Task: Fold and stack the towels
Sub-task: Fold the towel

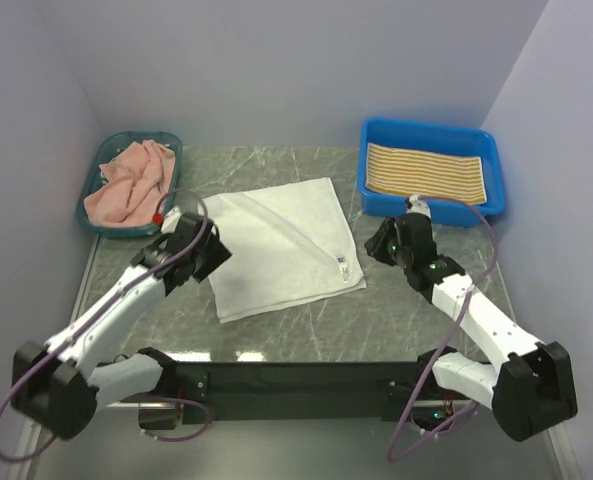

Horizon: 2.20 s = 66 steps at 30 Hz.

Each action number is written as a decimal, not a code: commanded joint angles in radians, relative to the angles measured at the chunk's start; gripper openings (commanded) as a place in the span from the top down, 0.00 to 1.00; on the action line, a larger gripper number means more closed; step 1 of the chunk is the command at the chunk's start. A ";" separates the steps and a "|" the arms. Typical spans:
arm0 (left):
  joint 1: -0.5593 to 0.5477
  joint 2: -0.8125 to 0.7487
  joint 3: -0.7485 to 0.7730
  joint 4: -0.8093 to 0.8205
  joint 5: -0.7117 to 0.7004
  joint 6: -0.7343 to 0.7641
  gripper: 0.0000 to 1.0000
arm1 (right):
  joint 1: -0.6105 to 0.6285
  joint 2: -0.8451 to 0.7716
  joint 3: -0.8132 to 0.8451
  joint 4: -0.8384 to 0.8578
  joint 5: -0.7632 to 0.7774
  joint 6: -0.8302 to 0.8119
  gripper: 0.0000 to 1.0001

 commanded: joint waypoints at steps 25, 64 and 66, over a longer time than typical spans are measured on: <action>0.199 0.778 0.384 0.210 -0.086 0.260 0.51 | 0.119 0.670 0.377 0.174 -0.046 -0.136 0.67; 0.202 0.675 0.366 -0.004 -0.199 0.275 1.00 | 0.092 0.741 0.328 0.128 0.028 -0.018 0.69; 0.202 0.664 0.374 -0.021 -0.213 0.275 1.00 | 0.087 0.752 0.328 0.125 0.023 -0.002 0.69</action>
